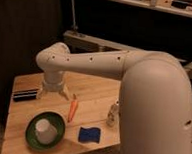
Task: Pick up the ceramic cup
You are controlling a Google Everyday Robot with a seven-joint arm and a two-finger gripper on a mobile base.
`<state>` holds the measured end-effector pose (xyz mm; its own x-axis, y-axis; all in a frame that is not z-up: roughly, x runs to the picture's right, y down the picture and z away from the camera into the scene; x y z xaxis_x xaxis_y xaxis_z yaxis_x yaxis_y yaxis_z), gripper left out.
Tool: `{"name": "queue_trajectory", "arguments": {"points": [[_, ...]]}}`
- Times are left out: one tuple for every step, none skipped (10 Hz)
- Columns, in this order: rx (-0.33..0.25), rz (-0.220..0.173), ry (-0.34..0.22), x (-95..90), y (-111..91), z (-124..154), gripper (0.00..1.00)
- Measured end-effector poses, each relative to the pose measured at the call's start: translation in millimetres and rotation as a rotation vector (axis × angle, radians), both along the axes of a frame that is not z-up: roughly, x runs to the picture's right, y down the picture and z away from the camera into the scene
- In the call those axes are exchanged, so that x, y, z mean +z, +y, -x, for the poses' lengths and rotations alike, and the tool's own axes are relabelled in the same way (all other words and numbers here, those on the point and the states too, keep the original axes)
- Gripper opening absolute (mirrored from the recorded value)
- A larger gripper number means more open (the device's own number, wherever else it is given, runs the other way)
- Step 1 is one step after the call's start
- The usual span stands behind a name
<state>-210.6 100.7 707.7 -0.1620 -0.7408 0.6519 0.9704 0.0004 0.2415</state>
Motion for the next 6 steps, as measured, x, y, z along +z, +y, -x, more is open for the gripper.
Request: {"name": "queue_trajectory", "arguments": {"points": [[-0.019,0.007,0.003,-1.9,5.7,0.5,0.80],[-0.033,0.018,0.014,-5.8,13.2,-3.6,0.80],[-0.035,0.026,0.017,-8.4,17.3,-7.3,0.80],[-0.031,0.037,0.018,-12.5,22.8,-13.8,0.80],[-0.028,0.044,0.009,-15.5,27.8,-16.2,0.80],[-0.031,0.055,-0.008,-19.3,34.7,-14.5,0.80]]}}
